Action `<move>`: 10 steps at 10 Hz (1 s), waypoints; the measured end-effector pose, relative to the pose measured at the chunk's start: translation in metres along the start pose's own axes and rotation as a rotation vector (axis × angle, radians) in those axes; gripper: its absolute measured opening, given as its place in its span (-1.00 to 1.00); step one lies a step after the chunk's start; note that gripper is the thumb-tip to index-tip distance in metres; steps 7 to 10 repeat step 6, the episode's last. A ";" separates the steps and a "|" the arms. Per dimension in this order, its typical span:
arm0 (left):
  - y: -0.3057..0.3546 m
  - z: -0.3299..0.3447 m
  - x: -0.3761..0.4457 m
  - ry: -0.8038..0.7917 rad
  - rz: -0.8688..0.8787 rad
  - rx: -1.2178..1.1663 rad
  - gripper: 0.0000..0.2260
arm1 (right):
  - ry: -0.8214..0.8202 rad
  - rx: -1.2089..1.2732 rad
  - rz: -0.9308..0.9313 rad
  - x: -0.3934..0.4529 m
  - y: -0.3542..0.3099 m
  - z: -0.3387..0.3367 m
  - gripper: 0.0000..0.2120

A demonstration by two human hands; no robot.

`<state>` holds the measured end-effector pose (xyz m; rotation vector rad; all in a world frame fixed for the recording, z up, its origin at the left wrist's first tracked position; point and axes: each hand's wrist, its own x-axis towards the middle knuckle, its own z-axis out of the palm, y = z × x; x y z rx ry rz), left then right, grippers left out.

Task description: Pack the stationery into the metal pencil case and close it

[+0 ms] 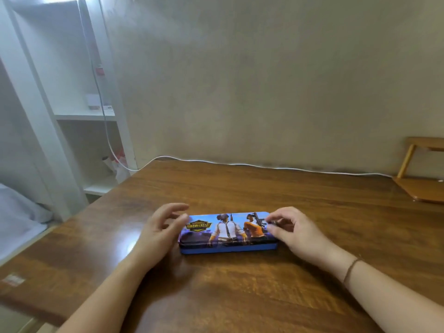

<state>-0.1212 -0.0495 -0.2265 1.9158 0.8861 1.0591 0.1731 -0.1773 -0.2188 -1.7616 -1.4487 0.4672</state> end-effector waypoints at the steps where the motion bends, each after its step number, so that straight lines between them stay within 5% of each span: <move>1: -0.007 0.009 -0.006 -0.152 0.147 0.354 -0.53 | -0.004 -0.141 -0.071 -0.011 0.002 0.004 -0.82; 3: -0.005 0.012 0.000 -0.213 0.125 0.447 -0.53 | 0.027 -0.529 -0.062 -0.014 -0.009 0.005 -0.71; 5: -0.001 0.028 0.006 -0.094 0.084 0.356 -0.65 | -0.067 -0.468 0.016 -0.004 -0.026 -0.010 -0.59; 6: -0.001 0.029 -0.007 0.239 0.128 0.253 -0.74 | 0.333 -0.397 -0.420 -0.029 -0.055 -0.042 -0.46; 10: -0.001 0.029 -0.007 0.239 0.128 0.253 -0.74 | 0.333 -0.397 -0.420 -0.029 -0.055 -0.042 -0.46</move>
